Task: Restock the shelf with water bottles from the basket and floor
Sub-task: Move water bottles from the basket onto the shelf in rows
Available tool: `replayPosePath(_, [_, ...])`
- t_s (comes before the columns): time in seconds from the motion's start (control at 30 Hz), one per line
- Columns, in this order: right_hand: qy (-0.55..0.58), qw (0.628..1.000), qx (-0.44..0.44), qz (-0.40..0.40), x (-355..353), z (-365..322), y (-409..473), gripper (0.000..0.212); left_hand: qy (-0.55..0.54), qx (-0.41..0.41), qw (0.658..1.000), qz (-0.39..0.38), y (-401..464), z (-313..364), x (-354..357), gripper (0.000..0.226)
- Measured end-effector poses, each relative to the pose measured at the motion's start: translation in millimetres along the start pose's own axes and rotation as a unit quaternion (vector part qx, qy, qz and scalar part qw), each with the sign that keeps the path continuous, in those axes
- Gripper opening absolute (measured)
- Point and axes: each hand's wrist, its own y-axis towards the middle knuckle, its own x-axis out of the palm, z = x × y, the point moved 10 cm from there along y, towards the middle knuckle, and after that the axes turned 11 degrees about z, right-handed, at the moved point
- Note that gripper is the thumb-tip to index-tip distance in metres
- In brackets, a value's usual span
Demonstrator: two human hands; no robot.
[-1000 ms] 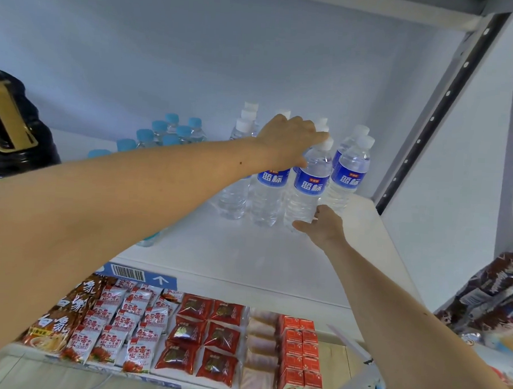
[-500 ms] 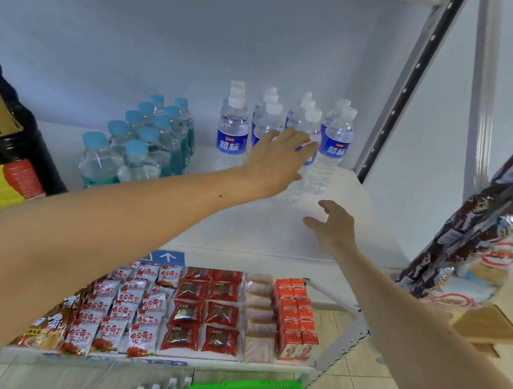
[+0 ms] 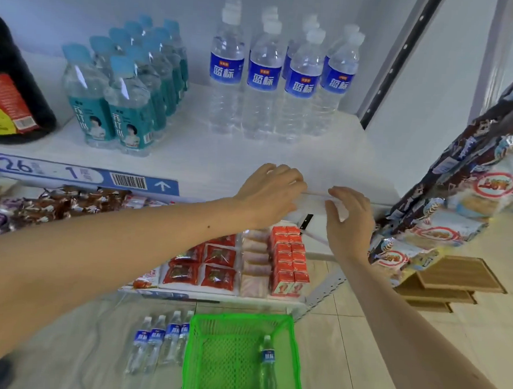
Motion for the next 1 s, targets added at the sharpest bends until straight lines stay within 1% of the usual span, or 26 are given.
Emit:
replayPosePath(0.1, [-0.01,0.998,-0.061,0.03,-21,11,-22,0.02,0.028,0.014,0.999,0.027,-21,32,13,0.039])
replayPosePath(0.17, [-0.009,0.997,-0.075,0.03,-27,26,-43,0.019,0.024,0.012,1.0,0.01,-37,55,31,0.036])
replayPosePath(0.23, [0.002,0.997,-0.071,0.014,-25,45,-66,0.019,0.01,-0.005,1.0,-0.019,-54,70,56,0.036])
replayPosePath(0.4, [-0.016,0.998,-0.016,-0.061,6,115,-143,0.023,-0.023,-0.046,0.996,-0.078,-102,85,130,0.036])
replayPosePath(0.47, [-0.032,0.995,0.021,-0.095,23,149,-180,0.025,-0.039,-0.068,0.991,-0.109,-124,88,165,0.036])
replayPosePath(0.67, [-0.097,0.974,0.114,-0.173,81,253,-298,0.028,-0.063,-0.139,0.962,-0.225,-220,99,308,0.042])
replayPosePath(0.73, [-0.118,0.956,0.174,-0.205,104,295,-348,0.027,-0.066,-0.147,0.95,-0.268,-263,107,361,0.043])
replayPosePath(0.77, [-0.129,0.941,0.217,-0.225,116,319,-375,0.027,-0.065,-0.15,0.944,-0.287,-285,110,387,0.043])
replayPosePath(0.83, [-0.155,0.899,0.314,-0.262,137,371,-434,0.028,-0.066,-0.148,0.935,-0.315,-325,115,438,0.042])
replayPosePath(0.9, [-0.172,0.853,0.387,-0.304,158,417,-493,0.034,-0.065,-0.14,0.93,-0.333,-359,118,489,0.042])
replayPosePath(1.0, [-0.204,0.794,0.428,-0.38,188,475,-573,0.043,-0.067,-0.133,0.923,-0.356,-403,120,564,0.042])
